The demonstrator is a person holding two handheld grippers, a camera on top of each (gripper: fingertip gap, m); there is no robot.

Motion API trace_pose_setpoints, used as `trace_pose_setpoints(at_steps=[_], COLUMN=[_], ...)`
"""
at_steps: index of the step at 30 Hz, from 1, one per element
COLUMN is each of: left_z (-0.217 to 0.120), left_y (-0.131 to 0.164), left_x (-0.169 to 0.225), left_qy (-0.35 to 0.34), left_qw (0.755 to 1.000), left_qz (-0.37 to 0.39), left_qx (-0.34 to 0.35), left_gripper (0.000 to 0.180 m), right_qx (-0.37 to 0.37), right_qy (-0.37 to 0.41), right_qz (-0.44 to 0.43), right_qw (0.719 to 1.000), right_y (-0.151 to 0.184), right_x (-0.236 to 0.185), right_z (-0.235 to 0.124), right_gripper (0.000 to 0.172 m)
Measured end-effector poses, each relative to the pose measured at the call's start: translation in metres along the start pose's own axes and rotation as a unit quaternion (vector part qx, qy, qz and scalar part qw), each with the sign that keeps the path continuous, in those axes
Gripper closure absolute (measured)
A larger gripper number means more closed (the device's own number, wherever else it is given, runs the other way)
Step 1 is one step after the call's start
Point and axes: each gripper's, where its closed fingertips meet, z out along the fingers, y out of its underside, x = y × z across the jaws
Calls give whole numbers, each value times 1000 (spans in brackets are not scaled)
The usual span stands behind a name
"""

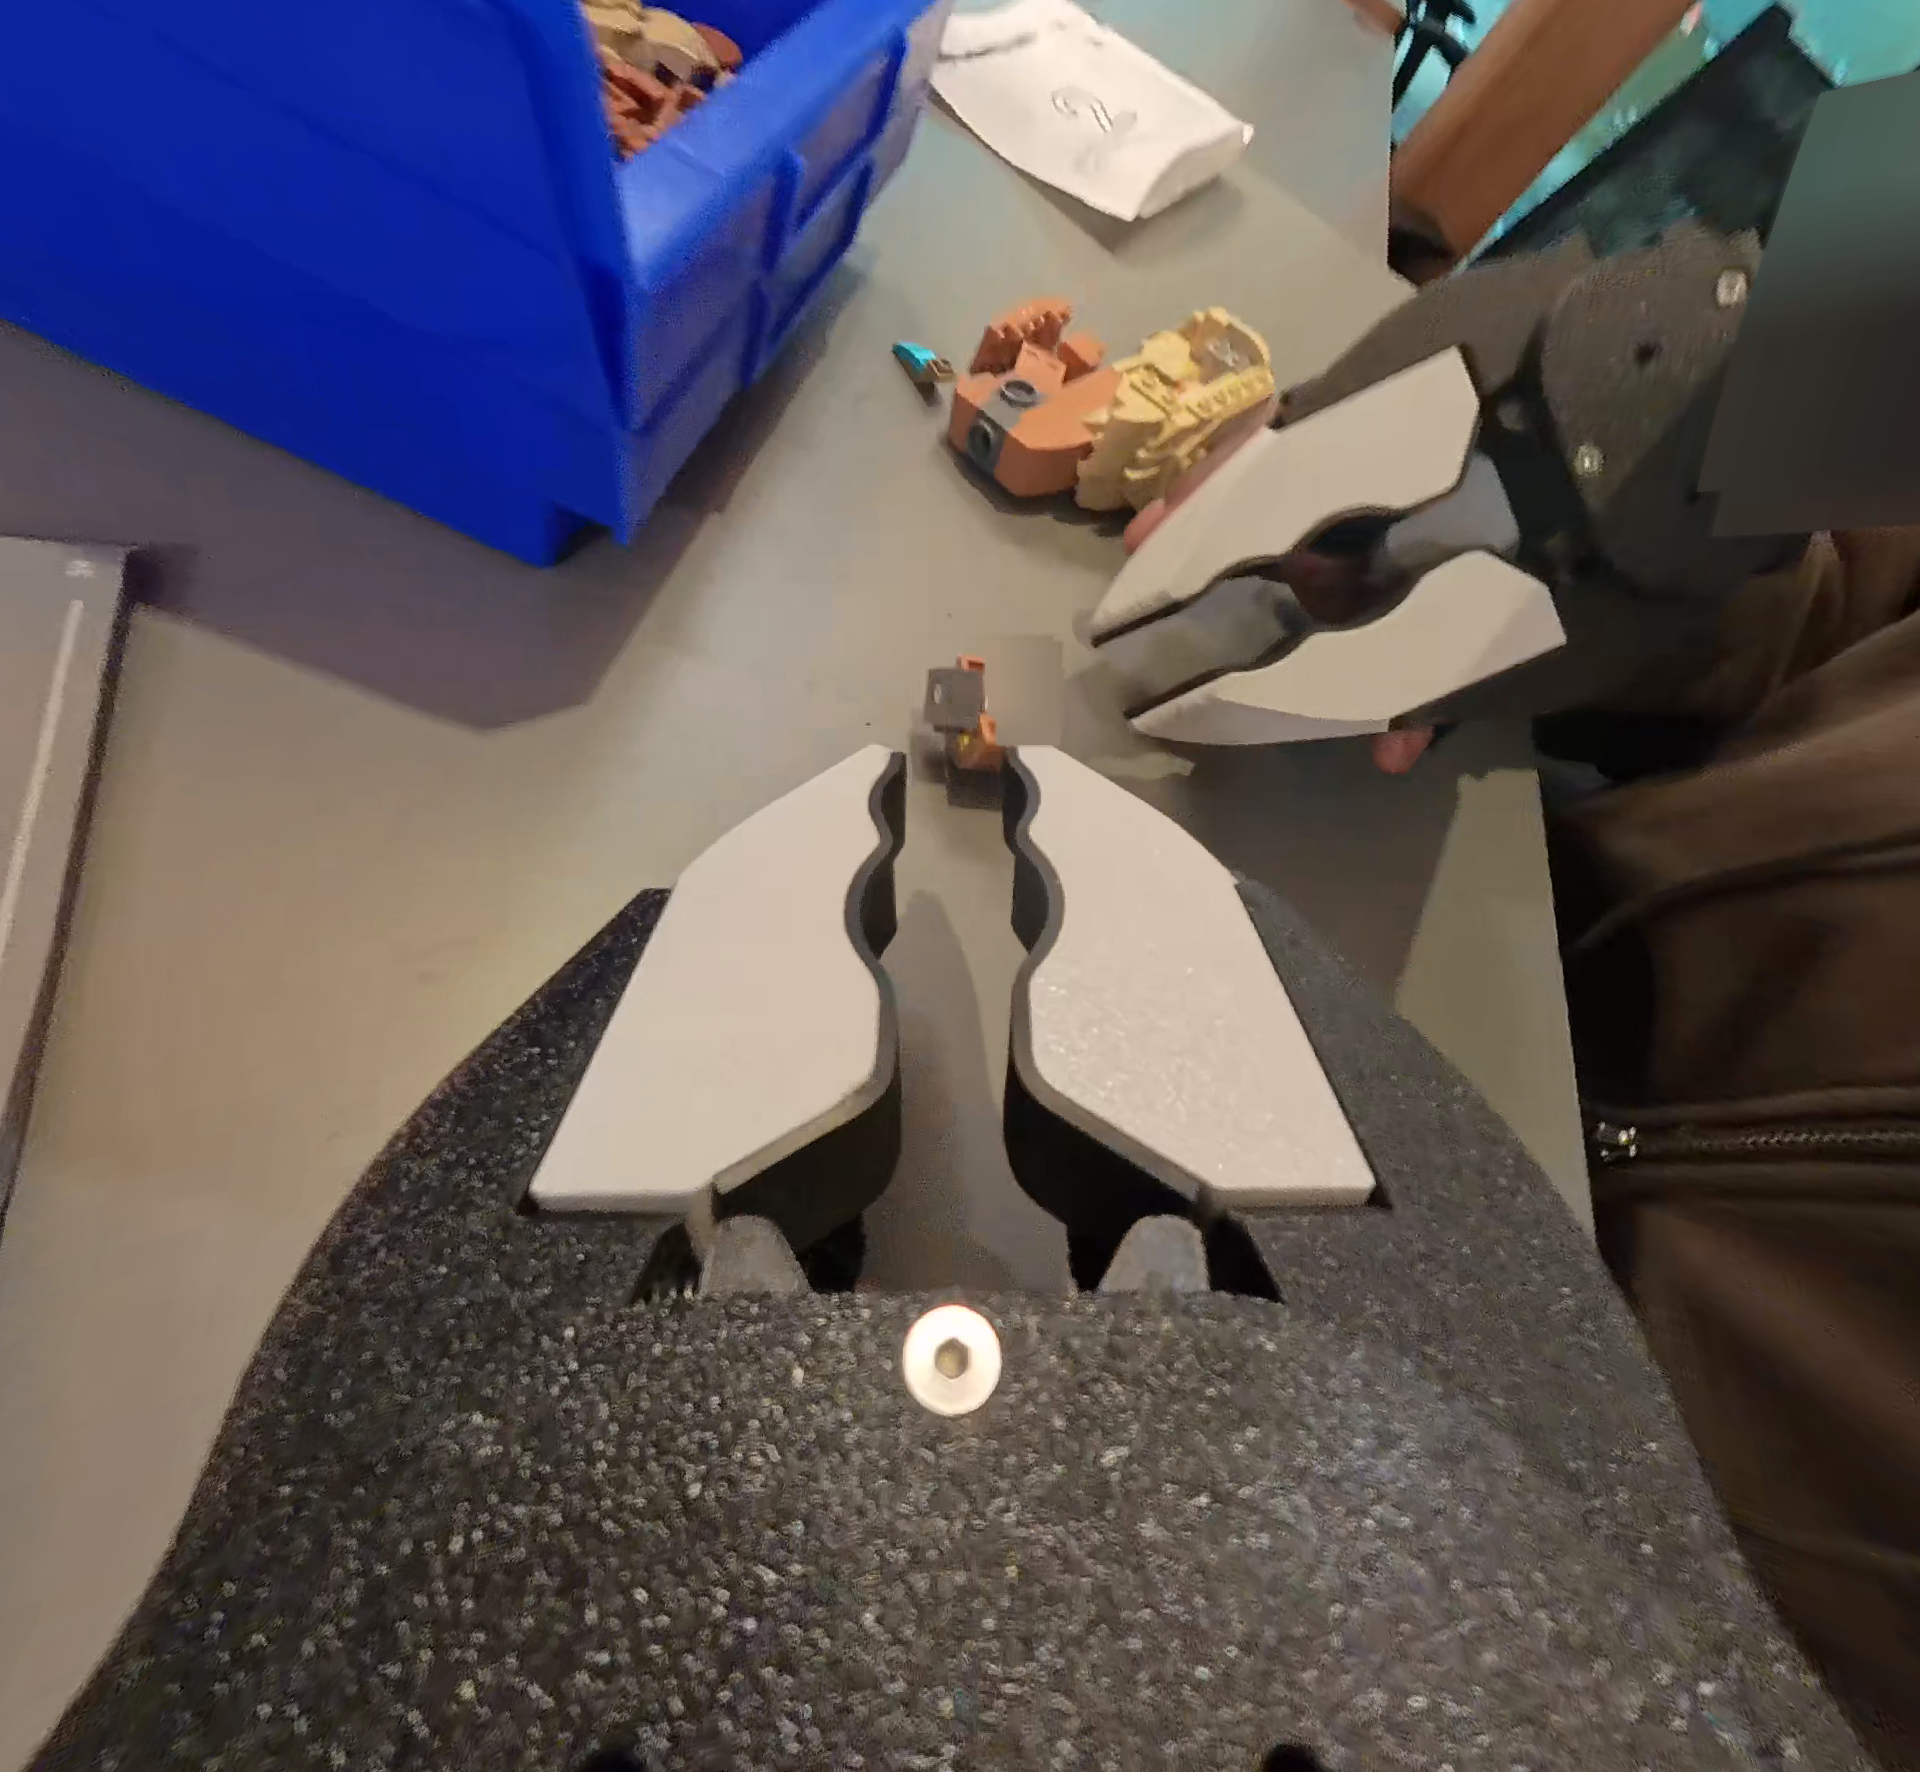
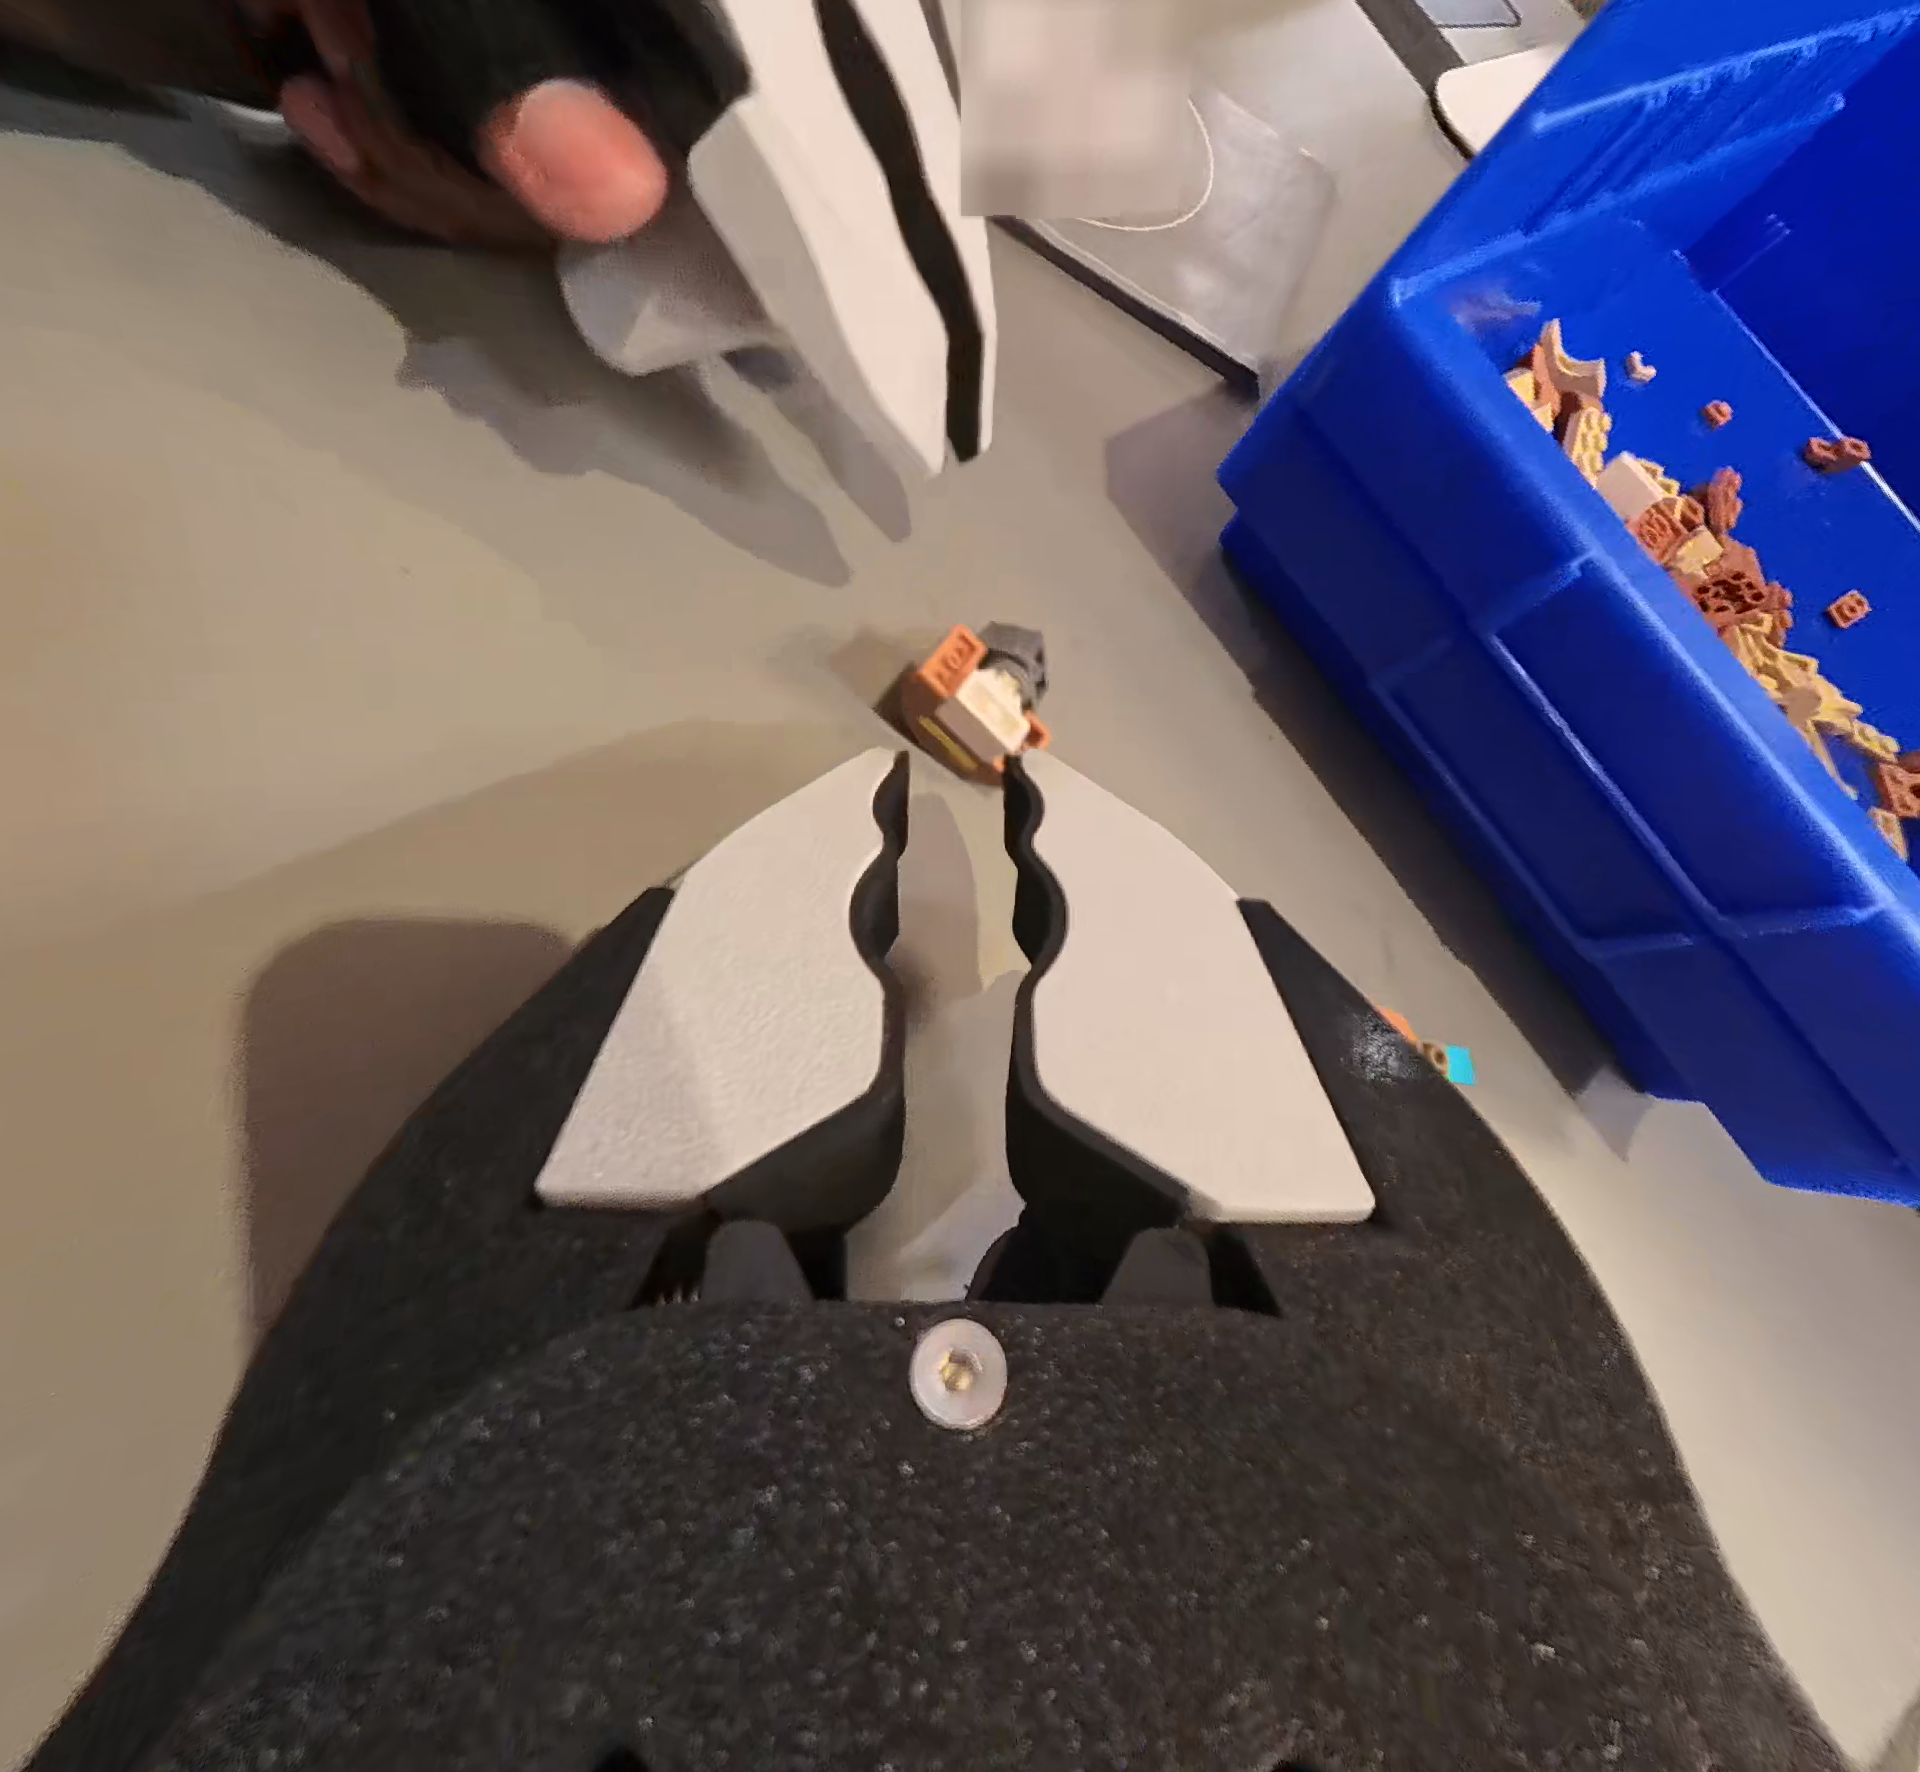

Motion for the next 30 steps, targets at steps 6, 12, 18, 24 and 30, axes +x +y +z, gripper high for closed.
trace_pose_setpoints(at_steps=[6,12,18,24,30], left_z=[8,9,13,22,25], left_y=[9,11,13,23,22], left_x=[7,7,5,-4,5], left_qy=[0,2,5,-18,23], left_qw=[999,999,997,987,979], left_qz=[31,29,36,76,121], left_qx=[-34,-41,-62,-139,-160], left_gripper=[157,156,154,150,168], right_qx=[-30,-38,-36,-32,-36], right_qy=[-6,-26,-36,-51,-55], right_qz=[65,75,75,73,72], right_qw=[997,996,996,995,995], right_y=[1,1,0,-1,0], right_x=[4,-8,-8,-10,-9], right_z=[15,24,26,26,27], right_gripper=[144,143,145,145,143])
